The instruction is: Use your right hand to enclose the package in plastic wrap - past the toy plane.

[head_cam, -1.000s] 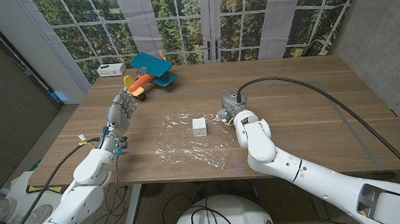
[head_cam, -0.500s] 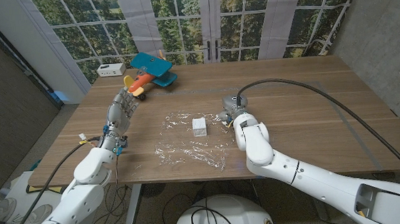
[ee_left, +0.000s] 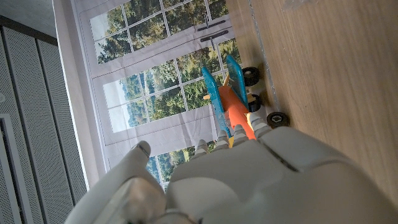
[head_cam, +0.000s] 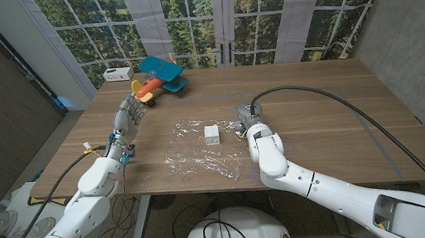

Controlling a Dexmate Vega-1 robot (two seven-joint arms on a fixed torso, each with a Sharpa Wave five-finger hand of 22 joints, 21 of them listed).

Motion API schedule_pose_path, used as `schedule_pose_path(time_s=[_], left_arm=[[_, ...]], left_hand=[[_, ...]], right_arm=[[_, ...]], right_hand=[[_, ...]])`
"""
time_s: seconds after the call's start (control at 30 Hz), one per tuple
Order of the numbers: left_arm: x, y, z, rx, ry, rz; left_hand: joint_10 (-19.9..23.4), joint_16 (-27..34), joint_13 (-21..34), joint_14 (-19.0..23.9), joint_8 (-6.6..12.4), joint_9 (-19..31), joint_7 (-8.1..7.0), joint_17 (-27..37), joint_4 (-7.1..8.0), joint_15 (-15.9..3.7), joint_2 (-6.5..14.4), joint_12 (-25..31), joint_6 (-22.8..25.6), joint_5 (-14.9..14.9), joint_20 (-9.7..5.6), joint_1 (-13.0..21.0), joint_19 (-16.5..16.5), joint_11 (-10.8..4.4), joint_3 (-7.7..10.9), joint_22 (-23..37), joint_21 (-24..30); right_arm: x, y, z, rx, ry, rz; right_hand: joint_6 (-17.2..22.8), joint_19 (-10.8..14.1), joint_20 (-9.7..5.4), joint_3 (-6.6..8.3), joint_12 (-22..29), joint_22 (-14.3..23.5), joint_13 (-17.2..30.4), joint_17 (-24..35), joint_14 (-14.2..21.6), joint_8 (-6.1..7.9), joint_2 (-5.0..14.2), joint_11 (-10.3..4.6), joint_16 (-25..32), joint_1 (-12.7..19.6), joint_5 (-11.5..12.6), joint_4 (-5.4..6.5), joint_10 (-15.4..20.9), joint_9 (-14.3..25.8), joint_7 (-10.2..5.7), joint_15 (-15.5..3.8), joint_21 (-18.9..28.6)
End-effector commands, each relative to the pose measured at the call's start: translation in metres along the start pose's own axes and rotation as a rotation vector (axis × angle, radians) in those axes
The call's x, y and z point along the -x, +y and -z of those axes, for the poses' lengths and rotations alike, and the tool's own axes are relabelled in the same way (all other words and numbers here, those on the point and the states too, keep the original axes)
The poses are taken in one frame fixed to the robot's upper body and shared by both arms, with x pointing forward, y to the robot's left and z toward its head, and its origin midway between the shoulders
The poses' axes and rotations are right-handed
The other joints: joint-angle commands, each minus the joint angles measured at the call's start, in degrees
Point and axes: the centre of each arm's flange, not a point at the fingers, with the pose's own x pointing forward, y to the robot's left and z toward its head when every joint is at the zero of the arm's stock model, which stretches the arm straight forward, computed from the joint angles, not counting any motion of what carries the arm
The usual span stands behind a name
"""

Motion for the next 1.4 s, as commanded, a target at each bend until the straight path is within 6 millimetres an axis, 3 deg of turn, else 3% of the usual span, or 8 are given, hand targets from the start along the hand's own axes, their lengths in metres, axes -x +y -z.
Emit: schedule_pose_path(time_s=[0.03, 0.23, 0.43, 0.8, 1.4], left_arm=[[0.000, 0.003, 0.000, 0.002, -0.002, -0.004], [0.001, 0.005, 0.000, 0.006, 0.000, -0.009], [0.002, 0.006, 0.000, 0.007, 0.001, -0.013], [-0.001, 0.005, 0.001, 0.010, 0.007, -0.002], [-0.004, 0.002, 0.001, 0.005, 0.010, 0.015]], left_hand=[[0.1, -0.1, 0.1, 0.2, -0.22, 0.1, -0.42, 0.1, -0.06, 0.21, -0.5, -0.1, -2.7, 0.0, 0.08, 0.2, 0.2, 0.17, 0.00, 0.2, 0.1], [0.1, -0.1, 0.1, 0.2, -0.24, 0.1, -0.40, 0.1, -0.05, 0.18, -0.5, -0.1, -2.7, 0.0, 0.08, 0.2, 0.2, 0.16, -0.04, 0.2, 0.1], [0.1, -0.2, 0.1, 0.2, -0.26, 0.1, -0.42, 0.1, -0.04, 0.20, -0.5, -0.1, -2.7, 0.0, 0.07, 0.2, 0.3, 0.19, -0.07, 0.2, 0.1], [0.2, -0.2, 0.1, 0.2, -0.27, 0.1, -0.37, 0.1, -0.03, 0.17, -0.5, -0.2, -2.7, 0.0, 0.07, 0.1, 0.3, 0.15, -0.11, 0.2, 0.1], [0.0, -0.3, 0.1, 0.2, -0.25, 0.1, -0.34, 0.1, -0.02, 0.11, -0.5, -0.3, -2.6, 0.0, 0.07, 0.1, 0.3, 0.13, -0.15, 0.2, 0.0]], right_arm=[[-0.003, 0.005, -0.004, 0.008, 0.006, 0.026], [-0.005, 0.010, -0.007, 0.019, -0.005, 0.030], [-0.005, 0.011, -0.009, 0.030, -0.017, 0.049], [0.003, 0.007, -0.004, -0.059, -0.047, 0.088], [0.026, -0.028, 0.006, -0.269, -0.151, 0.095]], right_hand=[[1.8, 0.0, -0.37, -0.40, 0.2, 0.2, 0.1, 0.3, 1.0, 1.12, 0.02, -0.17, 0.6, 1.0, 0.5, 0.09, 0.9, 0.3, -0.02, -5.32, -0.1], [5.6, 0.3, -0.70, -0.58, 0.4, 0.3, 0.1, 0.7, 2.3, 3.92, 0.00, -0.39, 1.6, 3.8, 0.7, -0.28, 3.0, 1.3, -0.30, -6.22, -0.1], [8.1, 0.6, -1.51, 0.94, 0.5, 0.3, 0.3, 1.3, 3.1, 5.96, 2.62, -1.10, 2.6, 9.2, 0.9, -0.77, 5.0, 1.7, 0.03, -7.14, -0.1], [8.0, 1.2, -2.81, 1.48, 0.7, 0.3, 0.4, 1.9, 4.0, 6.22, 4.31, -1.22, 3.6, 12.1, 0.5, -0.26, 6.8, 1.4, 1.44, -8.00, 0.1], [8.4, 0.2, -1.78, 1.91, 0.3, 0.2, 0.5, 1.1, 3.3, 6.69, 4.61, -0.49, 2.3, 12.6, -0.2, 0.39, 7.0, 1.1, 1.57, -6.76, -0.3]])
